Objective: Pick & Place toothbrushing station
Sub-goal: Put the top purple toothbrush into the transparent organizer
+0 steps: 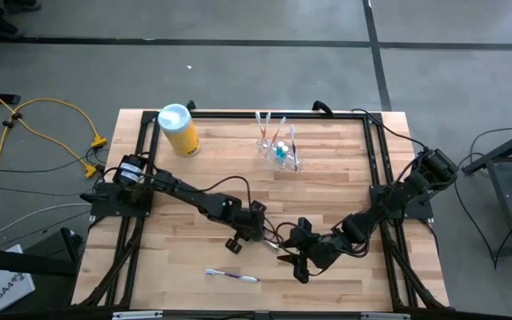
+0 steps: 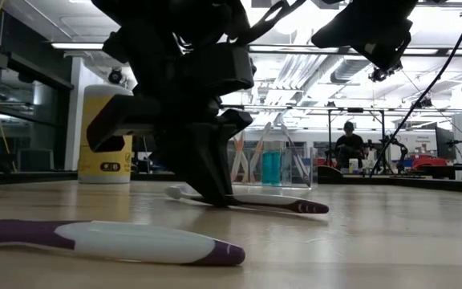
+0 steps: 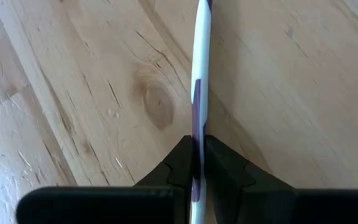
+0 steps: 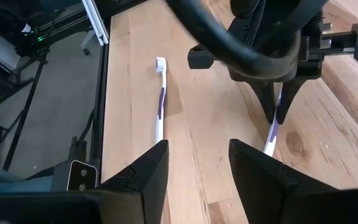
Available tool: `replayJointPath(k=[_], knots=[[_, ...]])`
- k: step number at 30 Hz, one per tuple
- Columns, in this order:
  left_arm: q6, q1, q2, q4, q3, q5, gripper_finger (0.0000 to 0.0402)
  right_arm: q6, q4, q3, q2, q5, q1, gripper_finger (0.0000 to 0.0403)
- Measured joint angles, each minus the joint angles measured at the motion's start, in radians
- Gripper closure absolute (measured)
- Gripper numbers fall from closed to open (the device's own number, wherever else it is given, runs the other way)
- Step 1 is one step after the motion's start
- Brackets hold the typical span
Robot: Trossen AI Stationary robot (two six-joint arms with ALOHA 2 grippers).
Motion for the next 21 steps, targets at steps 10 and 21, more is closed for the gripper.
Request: replayJointPath(k=[10, 21], knots=[[-0.002, -0.038, -0.067, -0.043, -0.005, -0.087, 0.0395, 0.002, 0.0, 0.0, 0.0, -0.001, 0.0, 0.0243], [0.136, -0.167, -0.116, -0.101, -0.009, -0.415, 0.0398, 0.029, -0.001, 0.0, 0.0, -0.053, 0.0, 0.0243]])
